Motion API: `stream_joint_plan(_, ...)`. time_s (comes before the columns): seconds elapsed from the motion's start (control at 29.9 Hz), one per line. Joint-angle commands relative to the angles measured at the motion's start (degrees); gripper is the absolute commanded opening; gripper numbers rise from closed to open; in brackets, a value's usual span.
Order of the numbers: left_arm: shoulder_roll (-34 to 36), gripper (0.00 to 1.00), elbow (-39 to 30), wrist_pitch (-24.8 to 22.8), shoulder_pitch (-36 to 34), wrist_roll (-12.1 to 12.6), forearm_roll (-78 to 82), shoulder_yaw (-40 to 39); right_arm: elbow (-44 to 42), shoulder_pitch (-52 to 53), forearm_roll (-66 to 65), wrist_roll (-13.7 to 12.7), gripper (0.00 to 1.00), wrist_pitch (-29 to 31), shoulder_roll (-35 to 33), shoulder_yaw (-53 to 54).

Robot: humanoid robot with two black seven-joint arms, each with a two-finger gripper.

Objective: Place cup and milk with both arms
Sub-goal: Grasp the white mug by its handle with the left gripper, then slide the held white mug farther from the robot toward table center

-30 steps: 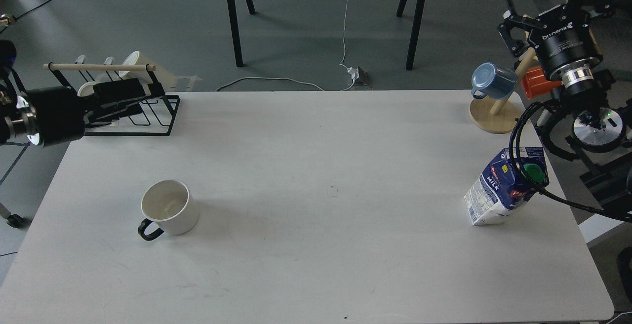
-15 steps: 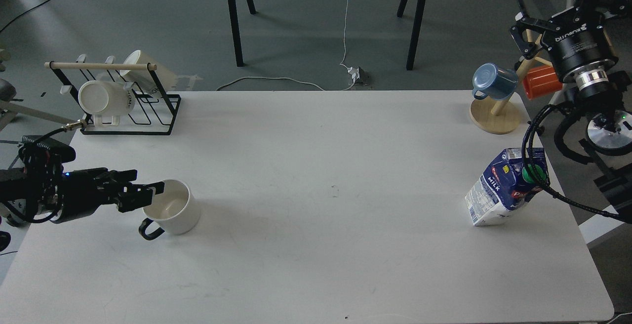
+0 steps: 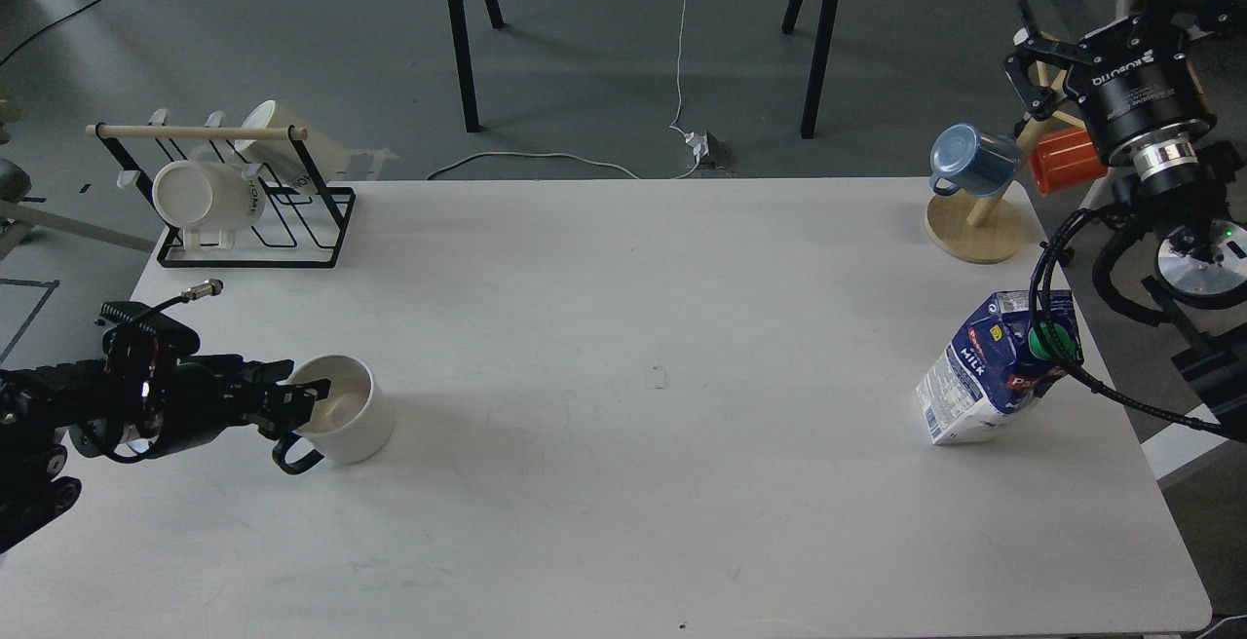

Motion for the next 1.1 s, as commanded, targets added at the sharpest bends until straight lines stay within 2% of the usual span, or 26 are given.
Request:
stream_joint_plan(0.0, 0.0, 0.09, 0.0, -0.2, -0.3, -0.1, 0.0, 0.4, 0.0, -0.1, -0.2, -0.1, 1.0, 0.0, 0.1, -0.3)
stream_joint_plan(0.07, 0.1, 0.04, 0.0, -0.2, -0.3, -0.3, 0.1, 0.4, -0.1, -0.1, -0.3, -0.1, 1.0, 0.0, 0.2, -0.3)
stream_joint_plan(0.23, 0.0, 0.01, -0.7, -0.6, -0.7, -0.5, 0.2, 0.4, -0.1, -0.1, -0.4, -0.1, 1.0, 0.0, 0.0, -0.3)
stream_joint_plan(0.37, 0.5, 0.0, -4.3, -1.5, -3.1, -0.9, 0.2, 0.3, 0.0, -0.1, -0.3, -0.1, 1.0, 0.0, 0.0, -0.2)
stream_joint_plan(0.47, 0.3, 0.0, -7.9, -6.6, -7.7, -0.5, 0.2, 0.3, 0.0, 0.1, -0.3, -0.1, 1.0, 0.0, -0.1, -0.1)
stream_joint_plan(0.57, -0.6, 0.0, -12.8, -15.2, -12.2, 0.2, 0.1, -0.3, 0.1, 0.5, -0.3, -0.1, 1.0, 0.0, 0.0, 0.0)
stream_joint_plan(0.6, -1.9, 0.0, -13.7, -17.4, -13.1, 0.9, 0.2, -0.3, 0.1, 0.6, -0.3, -0.1, 1.0, 0.0, 0.0, 0.0)
stream_joint_plan(0.67, -7.6, 0.0, -14.4, -20.5, -15.5, 4.3, 0.3, -0.1, 0.1, 1.1, -0.3, -0.1, 1.0, 0.0, 0.0, 0.1)
stream_joint_plan(0.84, -16.8, 0.0, -14.4, -24.4, -17.6, 14.1, 1.0, 0.4, -0.4, 4.7, -0.3, -0.4, 1.0, 0.0, -0.3, -0.2)
stream_joint_plan(0.94, -22.0, 0.0, -13.7, -25.1, -17.6, 18.8, 3.6, 0.4, -0.7, 7.0, -0.3, -0.5, 1.0, 0.0, -0.4, -0.4)
stream_joint_plan(1.0, -25.2, 0.01, -13.5, -25.3, -16.9, 21.1, 6.9, 0.7, -0.7, 8.3, -0.3, -0.5, 1.0, 0.0, -0.2, -0.4)
stream_joint_plan(1.07, -27.6, 0.01, -13.5, -25.3, -16.5, 22.1, 9.6, 1.7, -0.7, 8.8, -0.3, -0.6, 1.0, 0.0, 0.1, -0.5)
